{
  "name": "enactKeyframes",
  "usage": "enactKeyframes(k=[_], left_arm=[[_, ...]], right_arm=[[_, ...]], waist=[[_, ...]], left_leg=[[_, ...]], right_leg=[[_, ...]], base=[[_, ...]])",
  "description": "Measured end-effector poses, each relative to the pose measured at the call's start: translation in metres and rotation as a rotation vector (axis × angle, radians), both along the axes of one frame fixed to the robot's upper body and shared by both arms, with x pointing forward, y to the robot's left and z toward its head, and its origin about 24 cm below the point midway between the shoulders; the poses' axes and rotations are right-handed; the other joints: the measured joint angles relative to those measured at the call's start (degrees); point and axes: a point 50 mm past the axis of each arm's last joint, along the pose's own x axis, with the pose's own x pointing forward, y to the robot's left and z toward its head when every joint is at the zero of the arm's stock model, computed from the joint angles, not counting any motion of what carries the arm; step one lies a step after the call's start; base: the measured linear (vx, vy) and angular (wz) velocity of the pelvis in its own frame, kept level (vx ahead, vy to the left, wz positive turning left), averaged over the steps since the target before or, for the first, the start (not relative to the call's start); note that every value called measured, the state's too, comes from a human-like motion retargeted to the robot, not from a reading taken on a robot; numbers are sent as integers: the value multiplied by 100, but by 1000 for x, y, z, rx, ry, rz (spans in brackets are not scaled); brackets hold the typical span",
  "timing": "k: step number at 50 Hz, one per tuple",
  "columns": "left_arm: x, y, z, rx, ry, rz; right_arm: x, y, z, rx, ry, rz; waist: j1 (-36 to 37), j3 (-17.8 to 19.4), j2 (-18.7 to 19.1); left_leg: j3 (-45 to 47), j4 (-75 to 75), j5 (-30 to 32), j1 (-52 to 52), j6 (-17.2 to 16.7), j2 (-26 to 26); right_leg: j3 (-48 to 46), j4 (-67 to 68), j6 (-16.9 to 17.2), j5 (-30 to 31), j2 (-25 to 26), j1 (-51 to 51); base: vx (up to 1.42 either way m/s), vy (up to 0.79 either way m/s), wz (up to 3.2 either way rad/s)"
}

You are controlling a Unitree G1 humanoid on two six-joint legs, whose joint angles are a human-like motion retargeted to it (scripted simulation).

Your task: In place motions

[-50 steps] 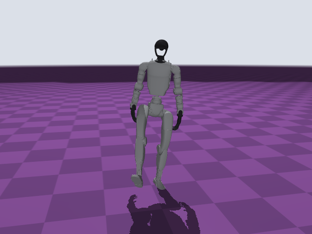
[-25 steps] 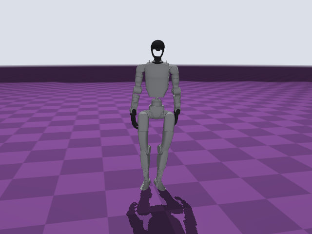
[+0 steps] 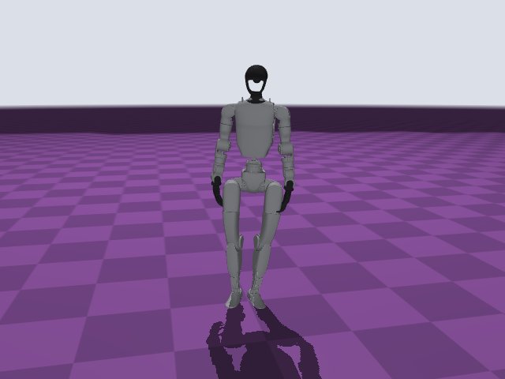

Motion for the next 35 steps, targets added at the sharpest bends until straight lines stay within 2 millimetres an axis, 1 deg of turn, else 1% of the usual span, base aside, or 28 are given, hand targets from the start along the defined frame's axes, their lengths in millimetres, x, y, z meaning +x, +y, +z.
enactKeyframes(k=[3, 7, 10, 13, 17, 20, 24, 25, 27, 32, 35], left_arm=[[-13, 2, 0, 0, 51, -9], [-32, 3, 0, 6, 126, -31], [-46, 4, 1, 10, 171, -50], [-58, 2, 1, -1, 201, -49], [-69, 0, 1, -3, 214, -9], [-73, -5, 1, -1, 217, 53], [-76, -12, 1, -23, 227, 106], [-76, -13, 1, -30, 228, 102], [-73, -12, 1, -33, 228, 69], [-69, -11, 0, -39, 218, -10], [-65, -9, 0, -30, 209, -58]], right_arm=[[5, 2, 0, 9, -21, -11], [5, 5, -1, 12, -35, -16], [2, 6, -1, 8, -38, -31], [-4, 5, -1, 8, -14, -33], [-10, 1, 0, 5, 36, 13], [-9, -2, 1, 2, 53, 55], [-2, -5, 1, -13, 18, 63], [0, -5, 1, -20, 5, 55], [3, -4, 0, -23, -17, 25], [5, 0, 0, 8, -13, -21], [6, 2, 0, 19, -9, -19]], waist=[[-110, 95, 13], [-320, 160, 29], [-335, 182, 21], [-199, 171, -49], [-214, 128, -151], [-52, 131, -153], [283, 55, -84], [362, 29, -69], [144, -68, -20], [221, -231, 16], [241, -314, 30]], left_leg=[[-18, -20, 50, -106, 15, 30], [-149, -40, 138, -230, 19, 36], [-203, -33, 170, -265, 9, 32], [-159, -34, 168, -217, -14, -28], [-365, -29, 108, -67, -117, -132], [-281, 20, 111, -43, -149, -100], [76, 78, 141, -95, -136, -3], [149, 82, 145, -91, -134, 15], [-116, 27, 81, 17, -156, -40], [-80, 21, 49, 103, -165, -22], [-70, 17, 29, 152, -181, -8]], right_leg=[[-10, 95, 47, 48, -5, -152], [-242, 195, 89, 36, -27, -235], [-299, 243, 66, -52, -16, -168], [-376, 112, 25, -94, -54, -40], [-548, 6, 20, -167, -215, 111], [-479, -45, -19, -178, -185, 209], [-191, -92, -71, -183, -67, 283], [-132, -96, -82, -189, -44, 302], [-400, -112, -82, -247, -55, 335], [-376, -111, -127, -311, 9, 421], [-373, -119, -147, -335, 37, 463]], base=[[-11, -1, -1], [-7, -2, 34], [-3, -2, 26], [0, 0, 0], [4, 0, 40], [1, 0, -20], [3, -1, -62], [7, 0, 11], [5, -1, 66], [3, -1, 5], [4, -1, -1]])
